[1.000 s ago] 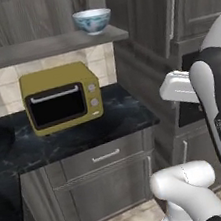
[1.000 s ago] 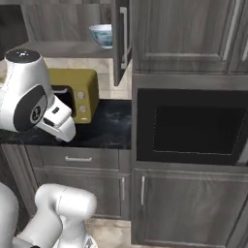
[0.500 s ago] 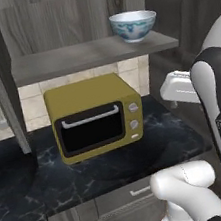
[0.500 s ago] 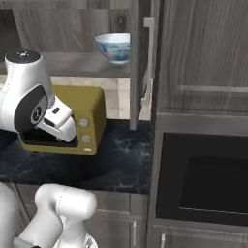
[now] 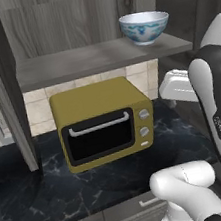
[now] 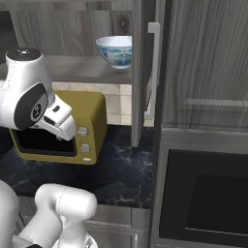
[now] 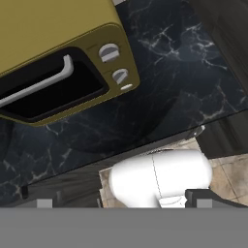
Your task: Move the bowls from the cabinet to the plates on the dining table.
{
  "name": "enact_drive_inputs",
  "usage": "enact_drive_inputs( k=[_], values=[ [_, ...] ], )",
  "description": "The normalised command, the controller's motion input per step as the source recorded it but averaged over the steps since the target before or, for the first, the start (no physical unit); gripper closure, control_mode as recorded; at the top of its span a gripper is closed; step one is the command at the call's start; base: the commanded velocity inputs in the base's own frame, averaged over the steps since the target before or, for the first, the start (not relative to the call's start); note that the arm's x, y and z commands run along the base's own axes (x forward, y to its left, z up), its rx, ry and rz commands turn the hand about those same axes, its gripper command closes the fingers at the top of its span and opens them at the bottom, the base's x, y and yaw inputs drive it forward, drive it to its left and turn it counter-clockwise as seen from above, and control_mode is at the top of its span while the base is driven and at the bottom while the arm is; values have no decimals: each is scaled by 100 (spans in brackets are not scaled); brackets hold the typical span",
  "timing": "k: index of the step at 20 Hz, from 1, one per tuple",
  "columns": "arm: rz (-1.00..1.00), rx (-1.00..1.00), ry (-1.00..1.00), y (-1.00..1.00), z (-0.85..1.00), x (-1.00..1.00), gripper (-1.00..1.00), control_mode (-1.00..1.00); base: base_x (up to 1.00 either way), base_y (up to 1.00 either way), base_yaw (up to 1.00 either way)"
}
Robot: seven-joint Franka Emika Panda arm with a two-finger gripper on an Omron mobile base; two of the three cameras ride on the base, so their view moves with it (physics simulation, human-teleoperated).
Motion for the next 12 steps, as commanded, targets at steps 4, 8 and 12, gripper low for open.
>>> enact_drive_inputs(
  k=[4, 8, 12],
  values=[
    [0, 0, 0, 0, 0, 0, -100, 100, 0, 0, 0],
    [0, 0, 0, 0, 0, 0, -100, 100, 0, 0, 0],
    [0, 0, 0, 0, 0, 0, -100, 100, 0, 2, 0]
  ],
)
